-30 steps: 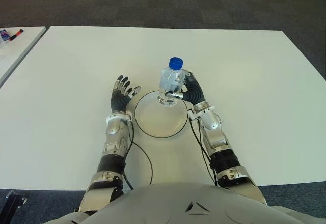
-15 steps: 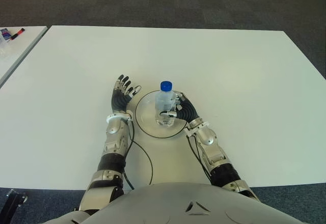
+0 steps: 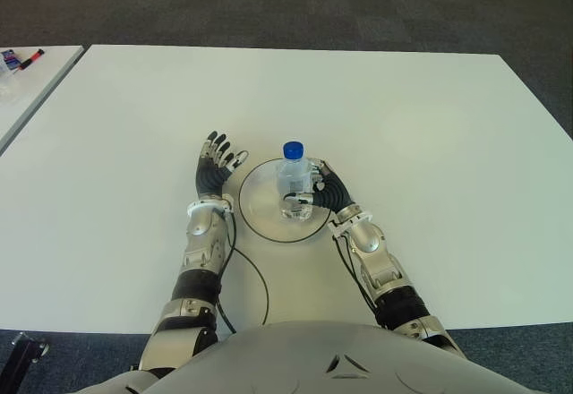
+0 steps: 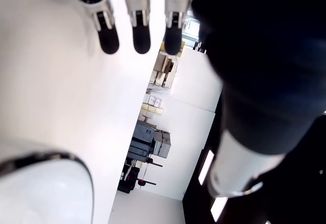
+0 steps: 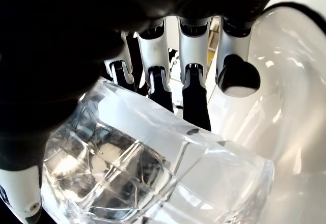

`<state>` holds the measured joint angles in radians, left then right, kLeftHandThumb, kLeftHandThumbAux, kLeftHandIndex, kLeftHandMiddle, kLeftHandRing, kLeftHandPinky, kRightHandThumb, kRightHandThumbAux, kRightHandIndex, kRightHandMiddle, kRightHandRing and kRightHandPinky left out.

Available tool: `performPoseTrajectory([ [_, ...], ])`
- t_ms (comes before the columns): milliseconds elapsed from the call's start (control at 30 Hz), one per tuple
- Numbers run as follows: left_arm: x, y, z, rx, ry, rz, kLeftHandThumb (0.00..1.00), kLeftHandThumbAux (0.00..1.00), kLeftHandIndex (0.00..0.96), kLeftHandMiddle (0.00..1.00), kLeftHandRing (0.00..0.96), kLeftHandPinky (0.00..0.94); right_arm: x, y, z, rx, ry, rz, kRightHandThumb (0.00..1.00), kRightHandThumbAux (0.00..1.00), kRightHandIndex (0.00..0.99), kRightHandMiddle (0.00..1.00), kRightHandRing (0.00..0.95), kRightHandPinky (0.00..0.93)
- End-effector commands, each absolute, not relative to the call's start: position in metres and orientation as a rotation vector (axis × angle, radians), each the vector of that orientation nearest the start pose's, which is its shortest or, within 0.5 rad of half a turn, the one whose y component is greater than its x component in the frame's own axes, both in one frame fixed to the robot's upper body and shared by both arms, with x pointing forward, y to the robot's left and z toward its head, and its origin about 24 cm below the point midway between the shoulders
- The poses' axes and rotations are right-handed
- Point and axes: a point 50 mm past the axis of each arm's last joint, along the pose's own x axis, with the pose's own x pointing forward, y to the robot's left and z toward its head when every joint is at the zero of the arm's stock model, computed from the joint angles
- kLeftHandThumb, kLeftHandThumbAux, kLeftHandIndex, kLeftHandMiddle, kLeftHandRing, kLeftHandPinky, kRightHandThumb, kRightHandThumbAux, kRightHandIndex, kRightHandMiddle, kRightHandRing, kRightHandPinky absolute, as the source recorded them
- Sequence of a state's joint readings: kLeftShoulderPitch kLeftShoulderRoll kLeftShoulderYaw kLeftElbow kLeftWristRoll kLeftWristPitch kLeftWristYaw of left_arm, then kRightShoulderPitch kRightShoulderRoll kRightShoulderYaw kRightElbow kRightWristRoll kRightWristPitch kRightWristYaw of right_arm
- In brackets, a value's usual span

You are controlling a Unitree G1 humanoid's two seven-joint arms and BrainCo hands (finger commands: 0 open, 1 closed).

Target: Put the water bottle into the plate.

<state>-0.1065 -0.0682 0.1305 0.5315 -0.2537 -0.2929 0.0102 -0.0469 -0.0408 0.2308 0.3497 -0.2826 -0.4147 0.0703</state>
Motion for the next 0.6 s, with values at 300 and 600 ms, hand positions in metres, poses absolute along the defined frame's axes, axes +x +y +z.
performPoseTrajectory([
  [300, 0.2493, 0.1304, -0.0391, -0.387, 0.205, 0.179, 0.0, 0.886, 0.1, 0.125, 0.115, 0.137, 0.2466, -0.0907, 0.0028, -0.322, -0.083, 0.4, 0.858, 0.676, 0.404, 0.541, 0.881, 0.862],
  [600, 0.2495, 0.1295, -0.0395, -0.379, 0.206, 0.178, 0.0, 0.875, 0.094, 0.121, 0.114, 0.139, 0.2483, -0.0906, 0.0002, -0.334, -0.08, 0.389, 0.857, 0.676, 0.402, 0.539, 0.882, 0.863],
])
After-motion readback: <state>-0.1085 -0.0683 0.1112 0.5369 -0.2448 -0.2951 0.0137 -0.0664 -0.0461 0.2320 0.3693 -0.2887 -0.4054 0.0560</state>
